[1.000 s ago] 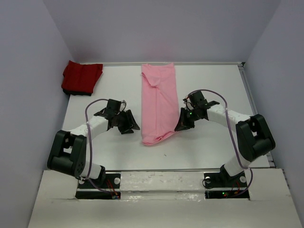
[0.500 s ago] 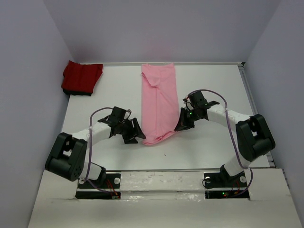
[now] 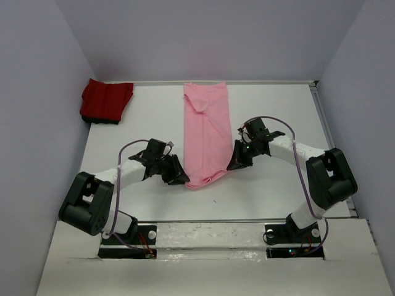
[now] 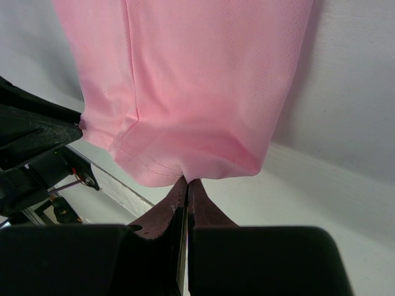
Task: Fold and stack the t-shirts
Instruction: Fold the folded rectangular tshirt in 1/3 of the way
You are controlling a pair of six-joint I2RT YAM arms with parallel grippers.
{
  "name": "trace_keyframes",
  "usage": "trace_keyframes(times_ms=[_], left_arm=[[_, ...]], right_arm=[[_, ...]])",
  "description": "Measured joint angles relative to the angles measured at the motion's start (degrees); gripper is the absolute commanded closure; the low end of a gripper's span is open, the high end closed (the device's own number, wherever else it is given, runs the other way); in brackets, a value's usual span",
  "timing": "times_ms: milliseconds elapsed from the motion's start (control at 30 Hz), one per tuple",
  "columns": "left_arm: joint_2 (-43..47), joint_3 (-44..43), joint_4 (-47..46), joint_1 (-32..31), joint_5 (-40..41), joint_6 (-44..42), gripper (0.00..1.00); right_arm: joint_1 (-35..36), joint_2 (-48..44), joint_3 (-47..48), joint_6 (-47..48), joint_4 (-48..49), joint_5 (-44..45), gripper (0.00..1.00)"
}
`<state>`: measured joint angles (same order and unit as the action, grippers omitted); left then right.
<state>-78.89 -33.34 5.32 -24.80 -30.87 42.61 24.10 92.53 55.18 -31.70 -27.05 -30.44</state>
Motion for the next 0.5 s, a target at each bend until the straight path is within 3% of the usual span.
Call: trace_keyframes(times_ms=[500], left_arm=[[-0.07,0.00,-0.26,-1.16,-1.40,1.01,0.61]], right_arm=[[0.00,0.42,0.00,0.00,0.00,0.00,1.00]])
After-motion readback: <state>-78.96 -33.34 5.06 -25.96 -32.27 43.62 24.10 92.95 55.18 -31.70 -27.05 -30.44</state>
